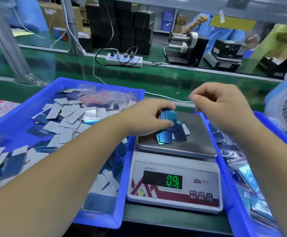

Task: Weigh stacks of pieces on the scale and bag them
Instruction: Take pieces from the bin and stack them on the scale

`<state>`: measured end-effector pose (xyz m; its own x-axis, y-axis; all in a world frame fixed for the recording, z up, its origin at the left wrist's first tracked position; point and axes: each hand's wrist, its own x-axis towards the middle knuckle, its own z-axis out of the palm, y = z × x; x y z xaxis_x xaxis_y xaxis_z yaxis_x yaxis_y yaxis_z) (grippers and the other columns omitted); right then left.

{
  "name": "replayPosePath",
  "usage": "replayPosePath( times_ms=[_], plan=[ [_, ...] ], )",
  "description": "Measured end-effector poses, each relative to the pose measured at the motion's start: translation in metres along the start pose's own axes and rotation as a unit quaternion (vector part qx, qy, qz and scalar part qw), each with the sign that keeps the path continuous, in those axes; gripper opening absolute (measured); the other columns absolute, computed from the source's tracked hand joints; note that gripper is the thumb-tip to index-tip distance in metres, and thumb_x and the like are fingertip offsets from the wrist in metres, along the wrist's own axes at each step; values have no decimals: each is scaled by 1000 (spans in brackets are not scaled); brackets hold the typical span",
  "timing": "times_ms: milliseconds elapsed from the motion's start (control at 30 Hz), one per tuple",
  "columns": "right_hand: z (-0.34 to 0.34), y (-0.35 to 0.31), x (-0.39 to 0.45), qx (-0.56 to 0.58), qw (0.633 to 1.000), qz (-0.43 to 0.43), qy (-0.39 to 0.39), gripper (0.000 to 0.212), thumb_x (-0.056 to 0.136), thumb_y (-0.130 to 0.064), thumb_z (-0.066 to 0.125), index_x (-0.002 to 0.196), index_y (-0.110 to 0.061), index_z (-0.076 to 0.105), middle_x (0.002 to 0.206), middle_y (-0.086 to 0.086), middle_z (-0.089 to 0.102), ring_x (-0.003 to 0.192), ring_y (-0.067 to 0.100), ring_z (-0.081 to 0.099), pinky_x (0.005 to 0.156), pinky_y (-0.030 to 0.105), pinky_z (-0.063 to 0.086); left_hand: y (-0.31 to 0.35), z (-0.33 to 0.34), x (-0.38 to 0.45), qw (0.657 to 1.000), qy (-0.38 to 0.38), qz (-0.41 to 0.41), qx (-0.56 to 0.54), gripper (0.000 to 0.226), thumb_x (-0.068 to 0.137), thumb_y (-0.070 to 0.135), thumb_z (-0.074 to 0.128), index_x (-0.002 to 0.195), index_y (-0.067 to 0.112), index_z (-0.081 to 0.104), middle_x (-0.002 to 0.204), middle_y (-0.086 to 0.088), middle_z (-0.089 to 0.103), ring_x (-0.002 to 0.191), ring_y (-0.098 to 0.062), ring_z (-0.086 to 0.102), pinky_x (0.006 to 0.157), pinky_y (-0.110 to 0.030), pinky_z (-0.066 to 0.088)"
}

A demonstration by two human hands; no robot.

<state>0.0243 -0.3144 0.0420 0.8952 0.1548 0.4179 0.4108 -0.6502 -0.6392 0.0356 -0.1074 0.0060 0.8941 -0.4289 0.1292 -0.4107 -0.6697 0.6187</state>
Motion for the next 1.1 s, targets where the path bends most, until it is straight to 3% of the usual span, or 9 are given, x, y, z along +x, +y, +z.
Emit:
replayPosePath(
  times_ms=[67,133,233,300,467,700,900,1000,1100],
  plan=[
    [7,9,-1,-3,1000,10,1,18,90,-19,63,75,-26,68,61,-10,65,49,2,48,49,12,36,-5,3,0,996,-12,35,80,38,94,39,63,131,32,62,136,23,54,130,-4,39,108,-28,31],
    [13,15,-2,-14,1000,5,-4,21,91,-19,63,74,-30,67,62,-11,65,52,3,50,51,11,37,-8,4,-1,995,-9,39,88,30,97,40,59,125,34,66,147,16,48,136,-13,29,114,-38,24],
    [17,20,-5,-18,1000,-4,-7,21,91,-20,63,73,-31,65,63,-8,63,53,5,48,51,13,36,-14,5,-1,996,72,42,-38,20,98,28,59,113,26,73,126,8,64,117,0,46,95,-5,31],
    [19,21,-7,-24,1000,-7,-16,20,91,-21,63,73,-30,66,64,-7,63,52,5,47,51,13,35,-17,2,-2,987,134,7,-88,16,97,22,59,102,27,73,104,12,65,95,8,54,76,3,33],
    [19,21,-8,-21,999,-5,-30,18,91,-20,63,76,-28,68,67,-8,64,52,3,47,51,9,34,-29,-3,-2,969,197,-67,-131,25,92,13,56,85,33,69,61,25,57,54,3,46,54,-12,38],
    [21,19,-11,-23,998,-6,-56,19,92,-19,62,76,-27,68,67,-6,64,54,4,48,53,13,38,-34,-8,-2,959,206,-124,-148,27,86,9,49,85,30,66,56,16,46,44,-2,40,42,-13,35],
    [21,17,-13,-29,997,-9,-73,21,93,-20,61,74,-28,67,65,-6,64,54,4,49,53,15,39,-57,-33,-13,965,-2,-256,62,7,82,21,67,84,24,61,87,7,62,73,-18,54,66,-27,40],
    [20,17,-13,-24,997,-10,-73,20,93,-20,61,75,-28,68,63,-4,64,54,4,48,53,15,39,-58,-41,-24,940,-165,-274,118,31,65,42,87,87,35,67,95,8,66,87,-19,61,79,-37,51],
    [20,17,-13,-24,997,-12,-75,21,93,-20,61,75,-29,68,63,-3,64,54,4,49,54,17,40,-49,-36,-26,921,-228,-255,185,43,59,46,91,91,34,66,92,9,65,86,-18,63,82,-35,51]
  ],
)
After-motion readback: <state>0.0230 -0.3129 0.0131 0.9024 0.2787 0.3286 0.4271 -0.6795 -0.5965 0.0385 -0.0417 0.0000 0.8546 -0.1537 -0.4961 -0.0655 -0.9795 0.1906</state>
